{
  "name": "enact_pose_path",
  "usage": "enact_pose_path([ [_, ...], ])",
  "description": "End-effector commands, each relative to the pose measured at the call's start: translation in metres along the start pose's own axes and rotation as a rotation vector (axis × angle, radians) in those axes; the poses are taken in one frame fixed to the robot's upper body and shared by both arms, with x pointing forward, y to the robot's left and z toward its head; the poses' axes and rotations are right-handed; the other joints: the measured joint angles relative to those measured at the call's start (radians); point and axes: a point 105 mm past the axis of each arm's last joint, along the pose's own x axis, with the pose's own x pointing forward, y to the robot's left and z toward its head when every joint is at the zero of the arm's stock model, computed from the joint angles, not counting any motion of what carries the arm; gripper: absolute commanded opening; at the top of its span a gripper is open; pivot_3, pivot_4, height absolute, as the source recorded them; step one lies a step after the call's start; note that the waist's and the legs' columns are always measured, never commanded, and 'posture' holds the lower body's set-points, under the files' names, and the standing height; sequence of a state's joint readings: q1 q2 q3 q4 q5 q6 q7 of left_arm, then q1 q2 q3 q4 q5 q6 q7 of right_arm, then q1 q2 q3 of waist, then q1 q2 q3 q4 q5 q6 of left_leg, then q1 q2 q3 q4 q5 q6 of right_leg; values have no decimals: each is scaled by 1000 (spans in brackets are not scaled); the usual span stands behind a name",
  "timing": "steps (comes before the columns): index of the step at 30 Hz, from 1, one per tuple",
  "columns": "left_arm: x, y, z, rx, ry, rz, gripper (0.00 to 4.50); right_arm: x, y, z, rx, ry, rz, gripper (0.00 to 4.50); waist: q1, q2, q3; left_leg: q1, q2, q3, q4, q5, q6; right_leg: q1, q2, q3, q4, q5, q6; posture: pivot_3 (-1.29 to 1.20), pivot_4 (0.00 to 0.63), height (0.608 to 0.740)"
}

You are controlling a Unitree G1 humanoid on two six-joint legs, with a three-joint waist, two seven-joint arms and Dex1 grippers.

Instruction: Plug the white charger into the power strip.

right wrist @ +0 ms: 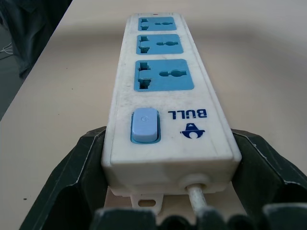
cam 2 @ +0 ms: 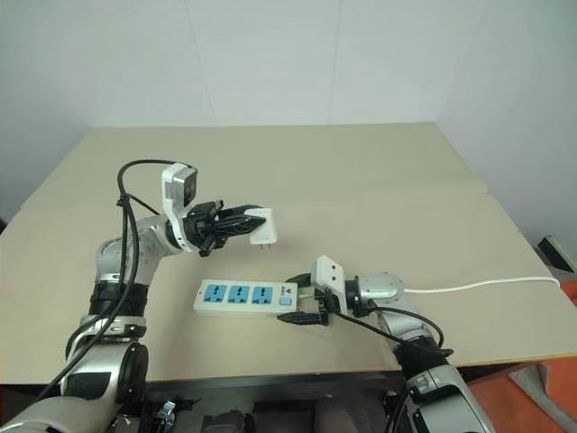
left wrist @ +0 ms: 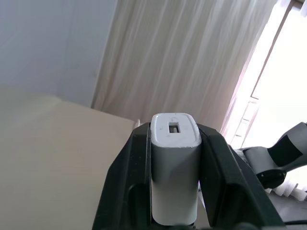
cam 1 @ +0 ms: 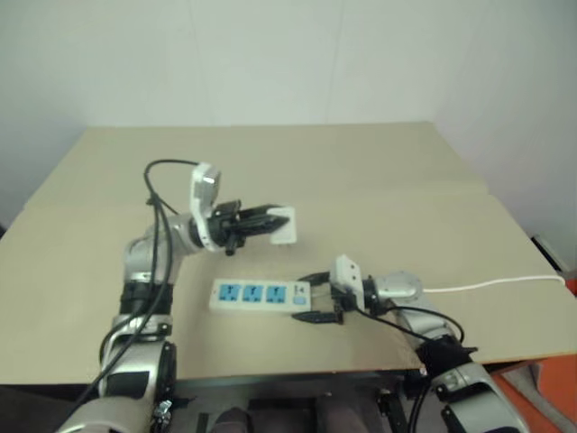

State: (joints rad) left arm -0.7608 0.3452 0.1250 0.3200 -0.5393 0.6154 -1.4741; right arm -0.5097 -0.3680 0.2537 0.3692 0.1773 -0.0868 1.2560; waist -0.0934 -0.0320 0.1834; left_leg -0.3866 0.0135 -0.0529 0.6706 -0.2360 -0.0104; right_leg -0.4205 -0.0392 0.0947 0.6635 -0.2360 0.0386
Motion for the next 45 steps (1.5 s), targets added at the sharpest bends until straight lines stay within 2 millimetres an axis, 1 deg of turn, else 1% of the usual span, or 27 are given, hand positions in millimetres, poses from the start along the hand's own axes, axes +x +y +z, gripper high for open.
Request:
enact_pose_path([
  [1, 5, -8, -8, 40, 40, -44, 1004, 4, 7, -2, -8, 5, 22, 3419, -2, 0, 0, 0, 0, 0, 0, 0, 0, -1, 0, 0, 0, 0, 0, 0, 150, 740],
  [4, 4, -14, -29, 70, 114, -71, 1004, 4, 7, -3, -9, 12, 13, 3419, -1, 0, 0, -1, 0, 0, -1, 0, 0, -1, 0, 0, 0, 0, 0, 0, 150, 740],
  [7, 0, -17, -45, 58, 152, -86, 1004, 4, 7, -4, -21, 31, -6, 3419, -1, 0, 0, 0, 0, 0, -1, 0, 0, 0, 0, 0, -1, 0, 0, 0, 150, 740],
  [10, -3, -18, -54, 78, 200, -100, 1004, 4, 7, -4, -21, 33, -15, 3419, -1, 0, 0, 1, 0, 0, -1, 0, 0, 0, 0, 0, 0, 0, 0, 0, 150, 740],
  [15, -7, -14, -56, 81, 201, -71, 1004, 2, 10, -6, -15, 39, -12, 3419, -1, 0, 0, 0, 0, 0, -1, 0, 0, 0, 0, 0, -1, 0, 0, 0, 150, 740],
  [20, -16, -12, -56, 82, 212, -61, 1004, 4, 11, -6, -12, 40, -11, 3419, -1, 0, 0, 0, 0, 0, -1, 0, 0, 0, 0, 0, -1, 0, 0, 0, 150, 740],
  [25, -22, -10, -68, 87, 281, -42, 1004, 5, 10, -6, -18, 38, -15, 3419, -1, 0, 0, 0, 0, 0, -1, 0, 0, 0, 0, 0, -1, 0, 0, 0, 150, 740],
  [33, -26, -3, -73, 78, 277, -6, 1004, 6, 12, -7, -20, 38, -16, 3419, -1, 0, -1, 1, 0, 0, -1, 0, 0, 1, 0, 0, -1, 0, 0, 0, 150, 740],
  [36, -29, 0, -79, 80, 306, 2, 1004, 5, 12, -8, -21, 40, -16, 3419, -1, 0, -1, 1, 0, 0, -1, 0, 0, 1, 0, 0, -2, 0, 0, 0, 150, 740],
  [42, -28, 1, -84, 70, 292, 1, 1004, 4, 14, -8, -26, 45, -13, 3419, 1, 0, -5, 1, 0, 0, -1, 0, 0, 2, 0, 0, -2, 0, 0, 0, 150, 740],
  [45, -29, -2, -84, 71, 275, -20, 1004, 4, 14, -8, -32, 42, -11, 3419, 1, -1, -6, 1, 0, 0, -1, 0, 0, 2, 0, 0, -2, 0, 0, 0, 150, 740],
])
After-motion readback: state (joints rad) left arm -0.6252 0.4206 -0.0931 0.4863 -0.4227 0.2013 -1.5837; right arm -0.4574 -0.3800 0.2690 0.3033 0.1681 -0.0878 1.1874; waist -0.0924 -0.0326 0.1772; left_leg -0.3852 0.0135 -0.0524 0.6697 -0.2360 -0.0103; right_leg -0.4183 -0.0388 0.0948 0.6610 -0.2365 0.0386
